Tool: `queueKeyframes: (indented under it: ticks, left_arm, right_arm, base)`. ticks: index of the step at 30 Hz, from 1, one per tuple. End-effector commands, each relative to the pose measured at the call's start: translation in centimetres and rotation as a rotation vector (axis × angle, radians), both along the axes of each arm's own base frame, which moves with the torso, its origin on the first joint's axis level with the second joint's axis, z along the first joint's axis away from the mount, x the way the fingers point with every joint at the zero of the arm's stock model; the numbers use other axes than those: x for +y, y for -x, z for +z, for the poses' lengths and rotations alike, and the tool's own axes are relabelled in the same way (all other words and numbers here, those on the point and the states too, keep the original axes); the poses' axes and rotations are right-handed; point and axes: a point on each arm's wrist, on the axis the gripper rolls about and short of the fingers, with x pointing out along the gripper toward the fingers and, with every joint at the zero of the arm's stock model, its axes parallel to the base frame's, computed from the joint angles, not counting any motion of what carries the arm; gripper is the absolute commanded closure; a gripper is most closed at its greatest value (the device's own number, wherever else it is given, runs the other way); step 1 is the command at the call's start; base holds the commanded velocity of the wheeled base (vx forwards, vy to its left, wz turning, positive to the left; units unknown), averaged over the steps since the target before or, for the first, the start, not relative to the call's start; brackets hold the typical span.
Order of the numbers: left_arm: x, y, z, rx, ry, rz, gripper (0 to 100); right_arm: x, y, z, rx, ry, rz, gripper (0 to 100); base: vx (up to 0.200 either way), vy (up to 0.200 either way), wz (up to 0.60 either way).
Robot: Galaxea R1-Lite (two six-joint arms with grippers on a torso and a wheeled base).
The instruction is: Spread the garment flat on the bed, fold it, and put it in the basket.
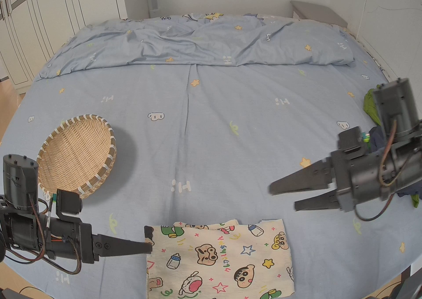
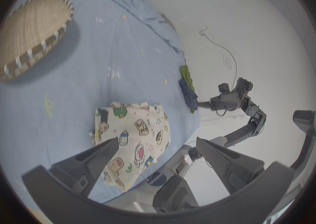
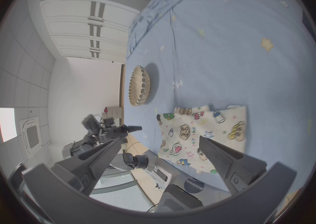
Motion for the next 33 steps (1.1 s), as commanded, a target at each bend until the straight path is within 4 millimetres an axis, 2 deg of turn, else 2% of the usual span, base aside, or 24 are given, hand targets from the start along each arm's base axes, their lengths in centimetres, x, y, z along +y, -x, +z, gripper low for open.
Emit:
queueKeyframes:
  ticks: [1, 4, 5, 7, 10, 20, 28, 33]
  left_arm:
    - [1.4, 0.1, -4.8, 0.215, 0.046, -0.022, 0]
    - [1.5, -0.2, -6.2, 0.235, 0.039, -0.048, 0]
    - [1.6, 0.2, -7.4, 0.215, 0.01, -0.079, 0]
    - [1.8, 0.6, -8.7, 0.17, -0.032, -0.123, 0]
    - [2.6, 0.4, -9.6, 0.144, -0.047, -0.113, 0]
    - [3.2, -1.5, -11.0, 0.22, -0.048, -0.069, 0]
    - [2.6, -3.5, -12.2, 0.264, -0.048, -0.085, 0]
    - [2.3, -3.7, -12.2, 0.25, -0.047, -0.104, 0]
  right_arm:
    - [-7.5, 3.9, 1.3, -0.156, -0.073, -0.049, 0]
    - [-7.5, 3.9, 1.5, -0.162, -0.074, -0.048, 0]
    - [-7.5, 3.8, 1.4, -0.156, -0.071, -0.051, 0]
    - [-7.6, 3.9, 1.2, -0.148, -0.068, -0.054, 0]
    - [-7.8, 4.2, 1.3, -0.153, -0.069, -0.064, 0]
    - [-8.4, 5.6, 2.4, -0.201, -0.089, -0.065, 0]
    - [-8.4, 5.6, 2.2, -0.196, -0.087, -0.06, 0]
    - [-8.4, 5.6, 2.2, -0.193, -0.086, -0.059, 0]
  base:
    - [0.0, 0.0, 0.0]
    - [0.0, 0.0, 0.0]
    - [0.0, 0.0, 0.0]
    - [0.0, 0.0, 0.0]
    - [0.0, 0.0, 0.0]
    - [0.0, 0.0, 0.0]
    - [0.0, 0.0, 0.0]
    - [0.0, 0.0, 0.0]
